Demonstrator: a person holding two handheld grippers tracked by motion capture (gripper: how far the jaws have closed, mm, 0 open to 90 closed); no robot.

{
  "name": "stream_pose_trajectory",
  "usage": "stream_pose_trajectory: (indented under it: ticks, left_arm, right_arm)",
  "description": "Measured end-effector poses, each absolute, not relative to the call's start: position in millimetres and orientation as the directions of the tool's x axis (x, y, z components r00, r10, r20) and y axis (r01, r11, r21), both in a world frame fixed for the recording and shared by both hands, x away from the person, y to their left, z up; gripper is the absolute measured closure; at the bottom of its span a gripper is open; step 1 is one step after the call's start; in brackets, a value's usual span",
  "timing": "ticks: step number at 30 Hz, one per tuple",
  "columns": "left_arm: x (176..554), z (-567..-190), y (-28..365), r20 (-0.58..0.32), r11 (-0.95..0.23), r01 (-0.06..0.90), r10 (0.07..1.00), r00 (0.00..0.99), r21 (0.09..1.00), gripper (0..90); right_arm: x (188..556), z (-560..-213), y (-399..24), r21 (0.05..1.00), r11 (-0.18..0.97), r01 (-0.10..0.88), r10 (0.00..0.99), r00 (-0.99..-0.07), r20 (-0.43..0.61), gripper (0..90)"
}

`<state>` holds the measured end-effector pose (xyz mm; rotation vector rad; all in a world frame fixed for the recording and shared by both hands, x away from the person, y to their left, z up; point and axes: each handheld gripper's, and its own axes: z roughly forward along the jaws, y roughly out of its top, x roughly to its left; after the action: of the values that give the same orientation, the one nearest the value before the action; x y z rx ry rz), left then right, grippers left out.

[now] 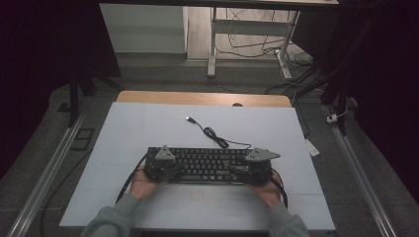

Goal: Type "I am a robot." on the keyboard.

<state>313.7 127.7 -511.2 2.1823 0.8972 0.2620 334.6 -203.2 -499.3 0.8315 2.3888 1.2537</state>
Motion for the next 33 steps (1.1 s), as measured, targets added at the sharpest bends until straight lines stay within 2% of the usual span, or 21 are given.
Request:
stream_pose_trajectory:
  ticks: [33]
  left_arm:
    - [315.6,-521.9,117.7,-0.07,-0.508,0.524,0.67,0.739,0.684,89.0]
  right_arm:
    - [334.9,-500.1,-203.2,0.823,0.449,0.348,0.626,-0.78,-0.013,46.1]
